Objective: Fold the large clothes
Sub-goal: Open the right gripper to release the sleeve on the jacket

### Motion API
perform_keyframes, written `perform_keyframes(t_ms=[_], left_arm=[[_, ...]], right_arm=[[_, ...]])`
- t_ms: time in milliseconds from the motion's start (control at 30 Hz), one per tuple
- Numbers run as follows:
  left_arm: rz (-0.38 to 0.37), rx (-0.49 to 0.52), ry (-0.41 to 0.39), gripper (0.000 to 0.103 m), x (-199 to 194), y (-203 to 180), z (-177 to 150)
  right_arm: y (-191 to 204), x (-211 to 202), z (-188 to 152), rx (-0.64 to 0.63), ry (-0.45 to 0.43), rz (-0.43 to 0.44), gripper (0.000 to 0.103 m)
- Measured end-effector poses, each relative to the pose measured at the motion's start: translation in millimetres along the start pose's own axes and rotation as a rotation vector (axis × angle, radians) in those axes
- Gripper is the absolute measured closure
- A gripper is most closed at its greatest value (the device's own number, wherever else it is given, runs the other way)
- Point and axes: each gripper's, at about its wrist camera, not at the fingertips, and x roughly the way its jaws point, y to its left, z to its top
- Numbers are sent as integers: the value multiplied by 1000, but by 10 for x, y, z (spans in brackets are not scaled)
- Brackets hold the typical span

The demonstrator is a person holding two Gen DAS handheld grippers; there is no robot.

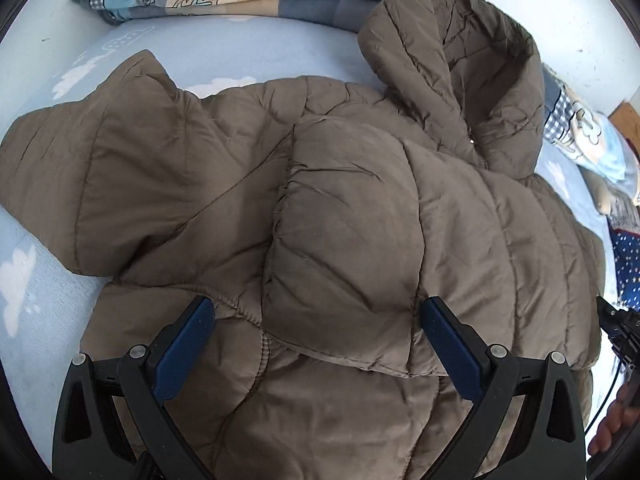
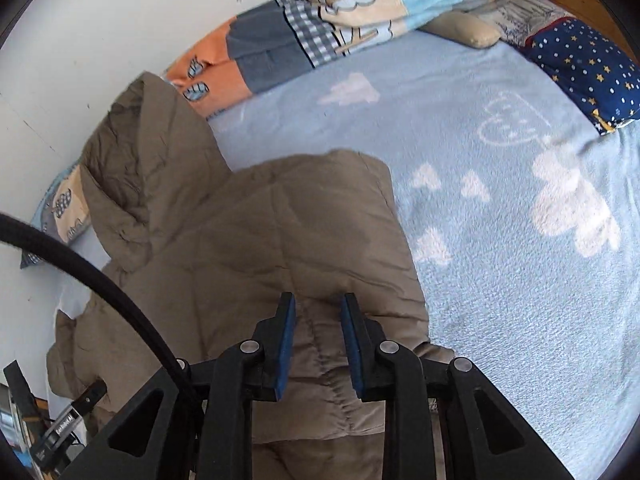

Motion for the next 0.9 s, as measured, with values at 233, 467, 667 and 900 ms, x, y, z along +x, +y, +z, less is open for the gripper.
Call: perform_keyframes(t_ms=[233,467,667,900], left_arm=[[34,43,24,0,95,-85,-25],[-95,-44,7,0,-171,57,41],[-145,-82,-34,0,-395,199,76],[-144,-112,-20,0,-380,358,91]], right_arm=[[-5,345,-3,-20,81,-24,79],[210,134,51,-72,36,-56,78],[686,-210,-84,-175,-31,36,78],[1239,0,-362,-298,45,92,78]])
